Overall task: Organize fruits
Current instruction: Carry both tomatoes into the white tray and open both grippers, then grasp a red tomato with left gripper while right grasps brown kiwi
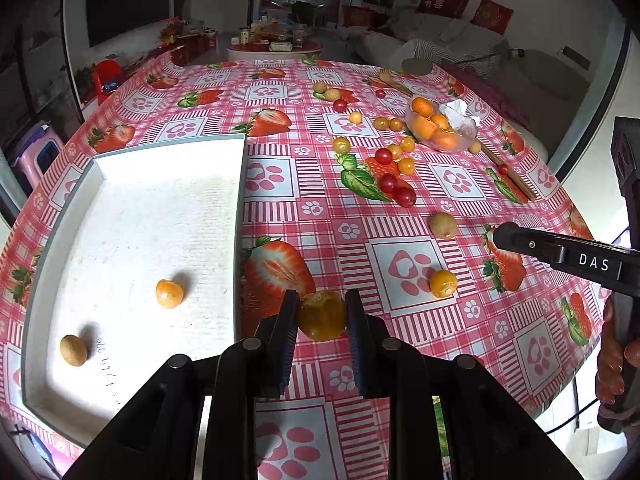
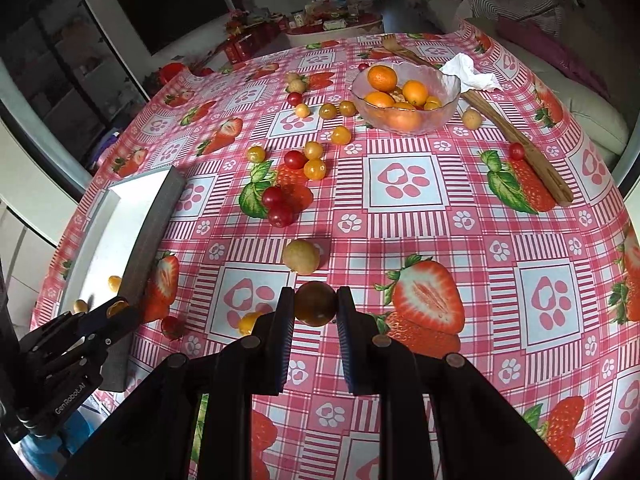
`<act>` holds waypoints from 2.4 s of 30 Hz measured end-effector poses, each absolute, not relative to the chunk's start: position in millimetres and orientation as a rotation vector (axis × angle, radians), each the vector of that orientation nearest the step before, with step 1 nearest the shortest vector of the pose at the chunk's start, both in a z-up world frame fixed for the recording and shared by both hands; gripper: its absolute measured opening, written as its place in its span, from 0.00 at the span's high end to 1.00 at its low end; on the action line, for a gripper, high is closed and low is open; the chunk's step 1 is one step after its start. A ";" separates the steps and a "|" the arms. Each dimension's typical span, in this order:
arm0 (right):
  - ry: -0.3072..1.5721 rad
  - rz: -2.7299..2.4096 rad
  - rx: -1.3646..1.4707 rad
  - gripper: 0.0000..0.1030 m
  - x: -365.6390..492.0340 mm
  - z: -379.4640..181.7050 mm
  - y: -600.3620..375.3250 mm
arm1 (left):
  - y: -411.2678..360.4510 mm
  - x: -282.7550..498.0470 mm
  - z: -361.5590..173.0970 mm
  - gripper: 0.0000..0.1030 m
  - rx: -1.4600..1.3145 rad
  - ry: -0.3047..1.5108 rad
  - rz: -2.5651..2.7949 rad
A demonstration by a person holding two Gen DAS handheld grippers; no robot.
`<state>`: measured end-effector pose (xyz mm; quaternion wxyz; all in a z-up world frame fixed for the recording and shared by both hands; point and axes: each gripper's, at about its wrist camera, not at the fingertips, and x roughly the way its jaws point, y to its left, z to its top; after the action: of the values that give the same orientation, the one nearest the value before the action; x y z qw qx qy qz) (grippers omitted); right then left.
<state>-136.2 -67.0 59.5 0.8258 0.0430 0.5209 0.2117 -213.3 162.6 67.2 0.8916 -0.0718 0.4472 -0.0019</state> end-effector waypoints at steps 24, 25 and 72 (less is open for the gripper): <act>1.110 0.708 -0.049 0.78 -172.5 78.9 85.6 | 298.6 -278.8 60.5 0.76 -0.266 0.871 0.296; 1.112 0.724 -0.058 0.78 -175.0 78.7 93.7 | 304.0 -280.7 57.9 0.76 -0.266 0.877 0.313; 1.050 0.723 -0.115 0.25 -189.5 81.1 88.9 | 305.3 -283.8 55.4 0.20 -0.210 0.903 0.359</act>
<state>-189.5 88.9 81.1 0.8020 -0.0536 0.4900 0.3373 -283.8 305.3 55.4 0.8789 -0.1006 0.4332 0.1723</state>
